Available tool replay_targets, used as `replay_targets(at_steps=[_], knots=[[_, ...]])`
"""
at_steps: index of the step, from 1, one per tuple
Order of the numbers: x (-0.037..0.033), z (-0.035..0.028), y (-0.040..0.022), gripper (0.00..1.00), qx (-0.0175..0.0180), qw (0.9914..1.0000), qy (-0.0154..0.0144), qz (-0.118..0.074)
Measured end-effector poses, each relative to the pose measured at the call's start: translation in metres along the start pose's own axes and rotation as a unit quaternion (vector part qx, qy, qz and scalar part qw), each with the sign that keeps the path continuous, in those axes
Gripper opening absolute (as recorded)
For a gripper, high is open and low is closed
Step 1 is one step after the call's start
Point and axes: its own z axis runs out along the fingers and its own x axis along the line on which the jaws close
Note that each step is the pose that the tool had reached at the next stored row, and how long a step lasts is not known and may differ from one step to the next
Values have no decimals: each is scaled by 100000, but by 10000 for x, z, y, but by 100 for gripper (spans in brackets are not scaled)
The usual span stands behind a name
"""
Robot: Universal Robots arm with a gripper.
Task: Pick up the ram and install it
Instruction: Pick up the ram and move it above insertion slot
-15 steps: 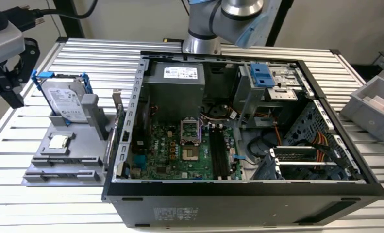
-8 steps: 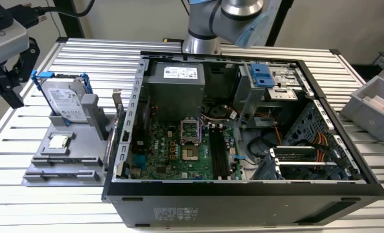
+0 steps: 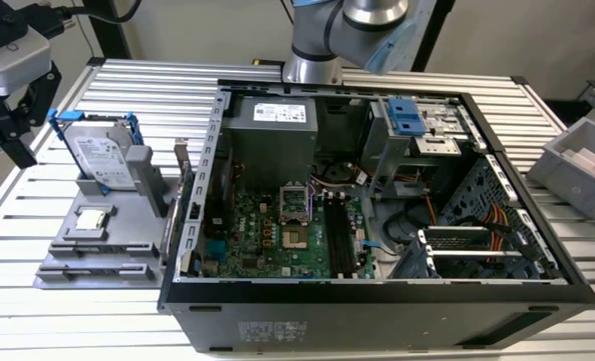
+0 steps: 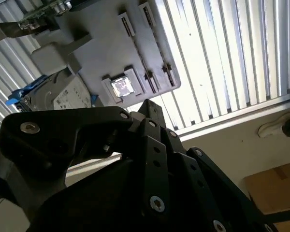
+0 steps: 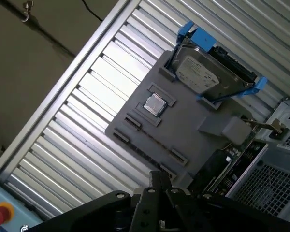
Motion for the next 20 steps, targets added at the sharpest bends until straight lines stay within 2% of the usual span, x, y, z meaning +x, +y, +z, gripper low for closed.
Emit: replay_targets(at_steps=[1,6,13,20], knots=[[0,0,0,0,-13,99983,89,-1835],[0,2,0,0,-26,99894,213,-4607],[-1,5,-1,0,119,99695,186,-7806],[-2,8,2,0,115,99470,278,-10282]])
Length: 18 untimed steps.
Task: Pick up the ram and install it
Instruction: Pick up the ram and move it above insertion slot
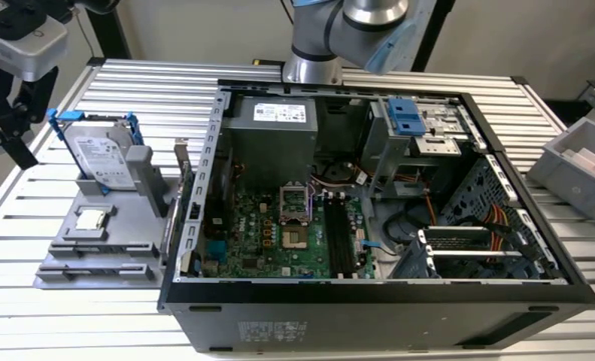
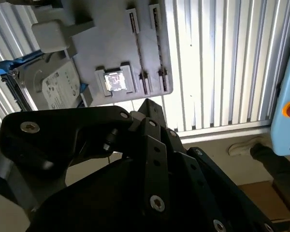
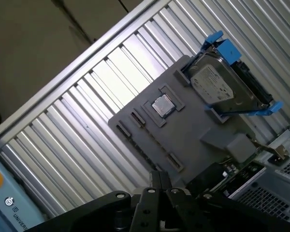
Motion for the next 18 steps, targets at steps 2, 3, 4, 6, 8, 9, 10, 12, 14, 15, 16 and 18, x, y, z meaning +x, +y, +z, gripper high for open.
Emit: replay_targets(at_steps=[2,3,4,6,8,9,10,12,14,15,16,18], knots=[[-1,0,1,0,-6,99998,31,-653],[-2,0,2,0,-10,99995,45,-1001],[-2,0,2,0,-14,99991,64,-1370],[-3,1,3,0,-22,99978,93,-2107],[-3,1,3,0,-29,99961,123,-2803],[-3,1,3,0,-33,99953,135,-3055],[-4,1,3,0,-33,99945,141,-3299],[-4,2,4,0,30,99924,112,-3890],[-5,3,4,0,128,99903,52,-4394],[-5,3,4,0,186,99895,15,-4577],[-5,3,5,0,292,99888,-62,-4719],[-5,4,4,0,625,99870,-319,-5049]])
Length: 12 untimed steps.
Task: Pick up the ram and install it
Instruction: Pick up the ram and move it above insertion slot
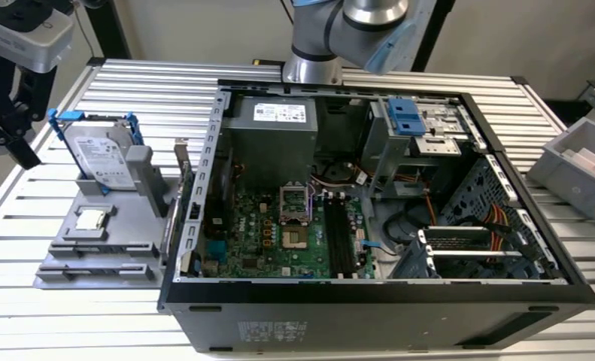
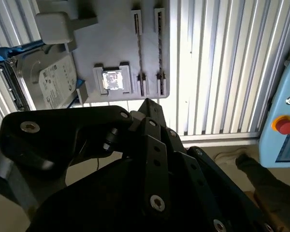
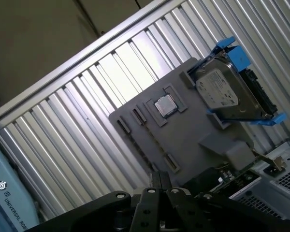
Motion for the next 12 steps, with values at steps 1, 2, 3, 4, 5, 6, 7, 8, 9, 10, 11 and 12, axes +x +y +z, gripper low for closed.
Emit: replay_targets(at_steps=[1,2,3,4,5,6,7,8,9,10,11,12], knots=[[0,0,0,0,118,100000,-77,-165],[0,1,0,0,206,99999,-142,-334],[-1,2,0,0,246,99998,-178,-499],[-1,2,0,0,246,99997,-178,-643],[-1,2,1,0,242,99996,-170,-813],[-1,3,1,0,238,99994,-171,-1043],[-1,4,1,0,234,99991,-168,-1289],[-2,3,2,0,225,99988,-151,-1554],[-3,3,3,0,218,99982,-142,-1895],[-4,4,3,0,207,99972,-134,-2343],[-4,4,3,0,193,99956,-116,-2959],[-5,4,4,0,179,99936,-96,-3569]])
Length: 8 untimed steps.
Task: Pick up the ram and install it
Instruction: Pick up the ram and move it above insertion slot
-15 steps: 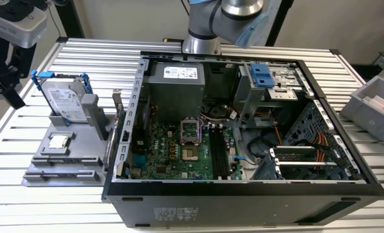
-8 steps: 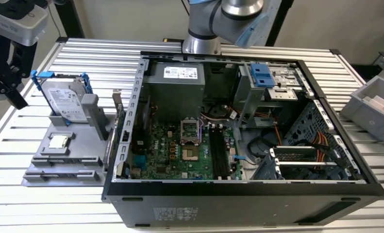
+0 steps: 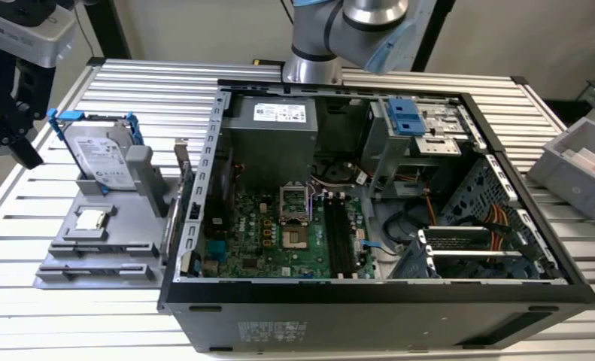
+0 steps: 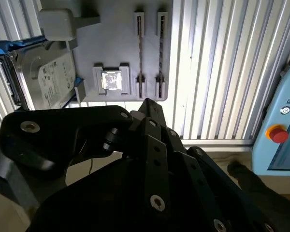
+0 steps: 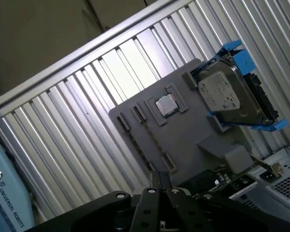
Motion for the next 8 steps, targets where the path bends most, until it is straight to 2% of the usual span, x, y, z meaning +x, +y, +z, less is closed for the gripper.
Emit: replay_targets(at_steps=[4,8], knots=[[-3,0,2,0,-61,99970,62,-2431],[-4,1,2,0,-123,99876,122,-4971]])
